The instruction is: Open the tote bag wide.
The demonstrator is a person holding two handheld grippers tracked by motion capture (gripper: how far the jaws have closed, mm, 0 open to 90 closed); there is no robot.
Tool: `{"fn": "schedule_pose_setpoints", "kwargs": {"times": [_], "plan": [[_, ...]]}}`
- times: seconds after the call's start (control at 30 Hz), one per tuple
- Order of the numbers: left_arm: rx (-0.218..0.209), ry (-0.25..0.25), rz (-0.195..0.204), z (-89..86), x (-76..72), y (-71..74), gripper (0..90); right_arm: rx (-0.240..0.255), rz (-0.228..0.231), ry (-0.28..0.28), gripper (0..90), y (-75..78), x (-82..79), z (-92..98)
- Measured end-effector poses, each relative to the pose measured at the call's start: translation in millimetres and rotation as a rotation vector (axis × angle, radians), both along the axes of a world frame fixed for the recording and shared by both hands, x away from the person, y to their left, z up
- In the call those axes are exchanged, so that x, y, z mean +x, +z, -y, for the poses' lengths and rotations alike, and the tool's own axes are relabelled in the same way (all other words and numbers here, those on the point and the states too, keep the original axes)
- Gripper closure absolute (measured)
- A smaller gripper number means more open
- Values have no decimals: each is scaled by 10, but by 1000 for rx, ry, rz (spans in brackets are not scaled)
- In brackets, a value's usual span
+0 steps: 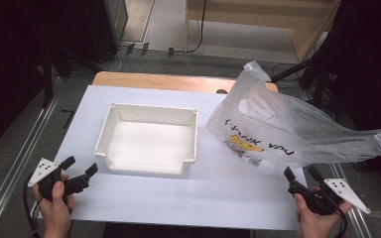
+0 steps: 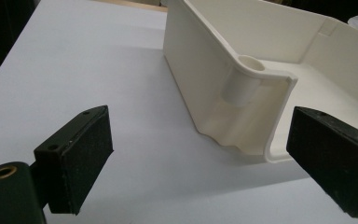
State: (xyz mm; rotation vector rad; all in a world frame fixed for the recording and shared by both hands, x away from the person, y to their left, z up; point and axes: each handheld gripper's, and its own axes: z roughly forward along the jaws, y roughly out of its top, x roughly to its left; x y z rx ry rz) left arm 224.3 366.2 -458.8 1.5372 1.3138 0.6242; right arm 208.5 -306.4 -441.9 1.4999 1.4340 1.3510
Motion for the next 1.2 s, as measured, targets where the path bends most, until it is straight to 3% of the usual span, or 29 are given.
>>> {"fn": "schedule_pose_setpoints", "kwargs": {"times": [0.27,0.53,0.93,1.2], "plan": [[14,5,27,23,-63,41,67,-2,80,-12,103,312,-60,49],[1,7,72,43,-152,163,67,2,108,-21,152,473,11,57],[10,-51,101,342,-163,372,67,14,133,5,264,617,129,10],[34,-97,83,553,-94,425,67,1,143,32,307,745,219,-49]]}}
